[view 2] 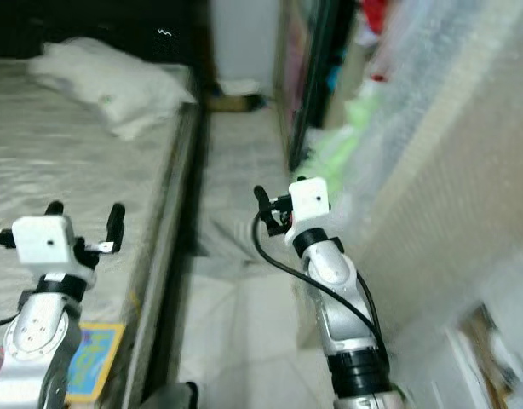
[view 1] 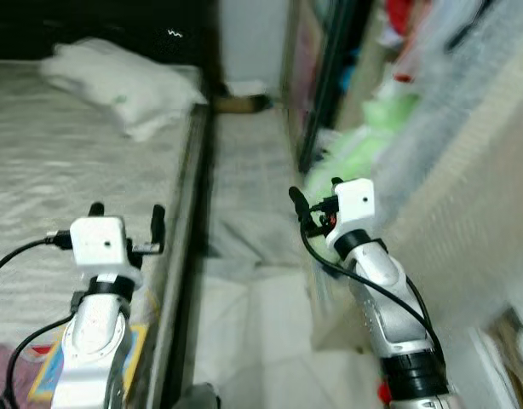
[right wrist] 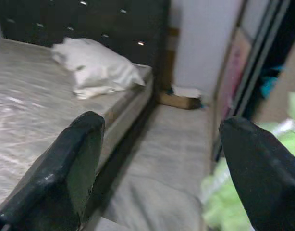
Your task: Clean up the room
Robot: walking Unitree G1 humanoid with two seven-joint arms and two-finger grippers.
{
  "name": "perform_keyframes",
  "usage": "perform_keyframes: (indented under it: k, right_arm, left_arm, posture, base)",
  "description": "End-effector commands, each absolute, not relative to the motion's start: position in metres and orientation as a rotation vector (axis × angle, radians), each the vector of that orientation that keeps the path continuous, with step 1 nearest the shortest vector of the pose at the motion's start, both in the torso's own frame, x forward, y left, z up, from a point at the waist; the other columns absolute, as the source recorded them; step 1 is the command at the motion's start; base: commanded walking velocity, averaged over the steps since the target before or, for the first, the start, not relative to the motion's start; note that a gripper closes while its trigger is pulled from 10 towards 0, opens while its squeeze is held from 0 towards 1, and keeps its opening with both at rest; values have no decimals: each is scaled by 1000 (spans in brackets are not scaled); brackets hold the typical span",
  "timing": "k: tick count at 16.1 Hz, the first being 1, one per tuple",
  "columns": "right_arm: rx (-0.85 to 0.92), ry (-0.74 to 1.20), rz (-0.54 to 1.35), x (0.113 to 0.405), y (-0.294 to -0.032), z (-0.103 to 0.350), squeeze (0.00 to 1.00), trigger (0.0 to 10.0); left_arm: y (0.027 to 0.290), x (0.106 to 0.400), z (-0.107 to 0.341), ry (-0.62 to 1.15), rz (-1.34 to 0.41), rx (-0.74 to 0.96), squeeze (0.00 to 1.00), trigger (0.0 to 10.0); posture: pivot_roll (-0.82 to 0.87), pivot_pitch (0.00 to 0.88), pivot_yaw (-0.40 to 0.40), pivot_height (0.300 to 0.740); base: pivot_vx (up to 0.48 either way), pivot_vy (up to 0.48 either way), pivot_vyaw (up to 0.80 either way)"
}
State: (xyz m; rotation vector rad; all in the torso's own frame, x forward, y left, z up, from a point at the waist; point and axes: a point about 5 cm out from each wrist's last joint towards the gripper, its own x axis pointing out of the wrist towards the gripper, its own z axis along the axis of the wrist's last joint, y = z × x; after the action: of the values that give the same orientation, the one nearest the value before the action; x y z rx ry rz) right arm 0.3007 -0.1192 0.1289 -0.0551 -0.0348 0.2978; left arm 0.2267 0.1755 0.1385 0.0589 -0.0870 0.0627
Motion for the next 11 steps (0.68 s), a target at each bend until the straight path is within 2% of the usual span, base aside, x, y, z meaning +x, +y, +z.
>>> perform_keyframes:
  k: [1, 11]
  right_arm:
    - [-54, -40, 282, 301, -125, 131, 0, 10000]
    - [-37, -44, 327, 306, -118, 131, 0, 10000]
  left_arm:
    - [173, 226, 138, -82, 51, 59, 0, 10000]
    - [173, 228, 139, -87, 54, 60, 0, 10000]
  posture:
    - [88, 51, -69, 740]
    - [93, 60, -73, 740]
  base:
    - [0, 0, 794]
    - [0, 0, 794]
